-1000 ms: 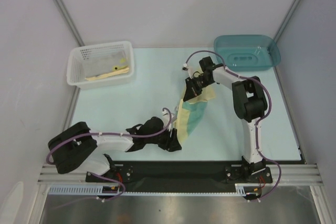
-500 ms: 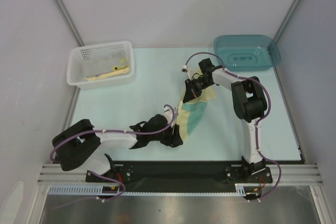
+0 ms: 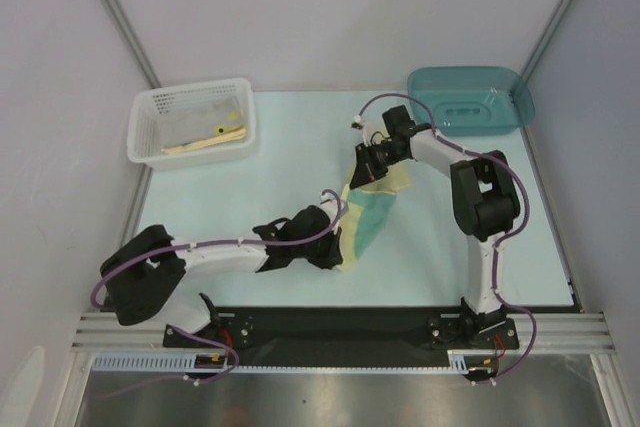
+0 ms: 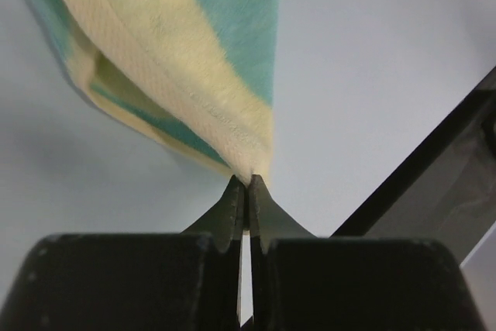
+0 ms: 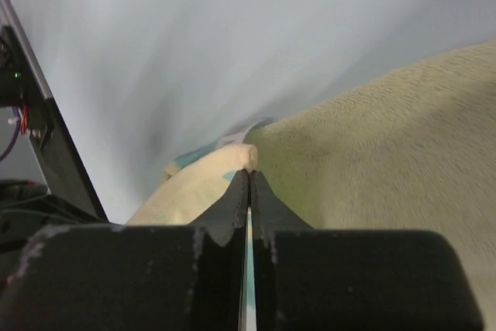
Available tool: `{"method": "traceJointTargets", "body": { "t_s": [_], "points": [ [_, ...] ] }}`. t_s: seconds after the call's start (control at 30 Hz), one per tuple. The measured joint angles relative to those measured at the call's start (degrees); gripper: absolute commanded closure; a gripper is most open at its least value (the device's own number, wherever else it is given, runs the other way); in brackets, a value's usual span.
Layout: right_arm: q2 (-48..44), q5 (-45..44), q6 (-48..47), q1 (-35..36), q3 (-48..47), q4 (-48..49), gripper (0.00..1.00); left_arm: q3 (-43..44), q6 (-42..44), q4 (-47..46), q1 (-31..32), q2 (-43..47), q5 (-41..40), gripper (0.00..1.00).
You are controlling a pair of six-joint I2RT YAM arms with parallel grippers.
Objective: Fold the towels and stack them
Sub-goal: Flatten out the crumpled towel
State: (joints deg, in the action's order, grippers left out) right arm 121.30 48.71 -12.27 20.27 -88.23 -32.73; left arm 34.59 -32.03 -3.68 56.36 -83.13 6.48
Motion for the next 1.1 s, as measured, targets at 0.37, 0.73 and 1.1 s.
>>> {"method": "traceJointTargets", "body": {
  "t_s": [0.37,0.73,1.1],
  "points": [
    [-37.7,-15.9,13.4,-1.0,3.3,10.9,1.0,40.1,18.3,33.2,-1.5,9.4,-18.5,1.0],
    [-66.2,-20.4,14.0,1.5,3.0,7.9,1.0,60.5,27.2,48.5,-0.2,17.5,-16.5,1.0],
    [-72.4,-26.7,15.3,3.5,3.6,5.9,1.0,67.2,31.2,55.1,1.4,15.9,-16.3,1.0]
  ]
}}
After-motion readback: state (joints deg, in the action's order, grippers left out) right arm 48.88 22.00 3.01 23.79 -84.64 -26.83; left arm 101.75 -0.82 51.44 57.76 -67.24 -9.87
